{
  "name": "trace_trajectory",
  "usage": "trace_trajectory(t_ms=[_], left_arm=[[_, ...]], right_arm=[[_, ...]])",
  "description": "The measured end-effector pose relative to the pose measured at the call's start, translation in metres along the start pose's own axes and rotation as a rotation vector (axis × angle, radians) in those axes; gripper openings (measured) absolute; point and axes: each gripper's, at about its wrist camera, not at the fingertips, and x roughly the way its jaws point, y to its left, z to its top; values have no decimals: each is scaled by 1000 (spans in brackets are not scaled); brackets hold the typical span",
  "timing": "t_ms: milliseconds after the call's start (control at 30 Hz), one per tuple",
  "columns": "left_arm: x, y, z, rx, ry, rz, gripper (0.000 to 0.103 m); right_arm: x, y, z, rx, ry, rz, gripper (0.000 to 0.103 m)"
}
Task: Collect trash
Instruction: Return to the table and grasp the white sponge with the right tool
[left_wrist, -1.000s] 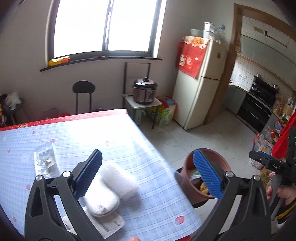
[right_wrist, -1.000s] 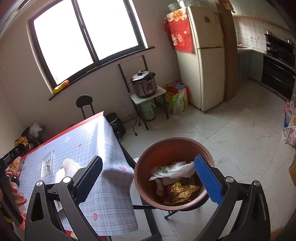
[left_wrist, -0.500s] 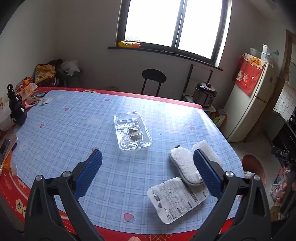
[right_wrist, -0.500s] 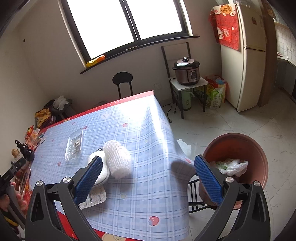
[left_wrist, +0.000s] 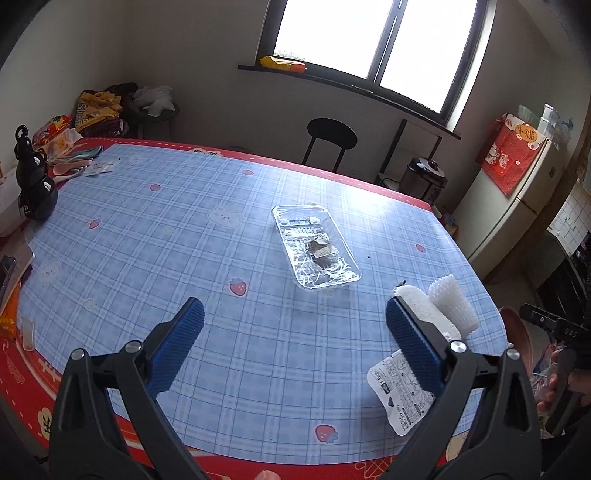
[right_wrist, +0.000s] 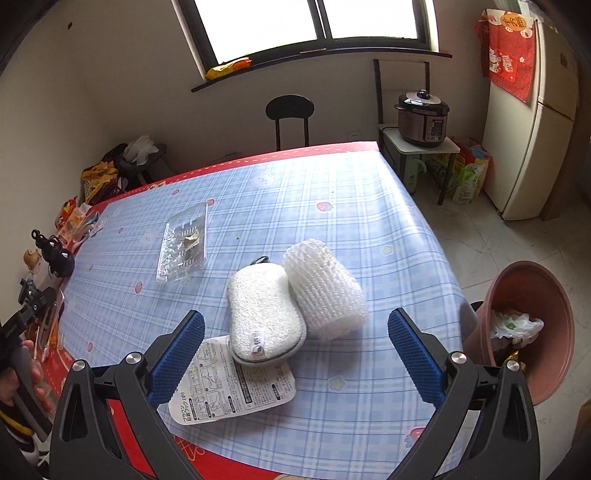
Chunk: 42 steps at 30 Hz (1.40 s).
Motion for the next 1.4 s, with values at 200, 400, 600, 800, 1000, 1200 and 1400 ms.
trace_trajectory(t_ms=[200,400,600,800,1000,1200,1400], left_arm=[[29,31,16,-2,38,-25,97],[63,55,29,-19,84,-60,97],[89,71,29,-24,124,-113,96],[107,84,27,-31,156,-159,93],[120,96,28,-29,181,-207,86],[132,104,29,-30,202,-233,80],[150,99,34,-38,236,-256,75]], right_arm=[[43,34,2,-38,63,-49,98],[97,62,3,-75,158,-60,98],[154,82,5,-151,281,-170,98],[188,78,2,-153,371,-275,98],[197,78,0,-119,378,-290,98],[201,77,2,-96,370,-310,88],[187,65,11,-31,350,-260,74]])
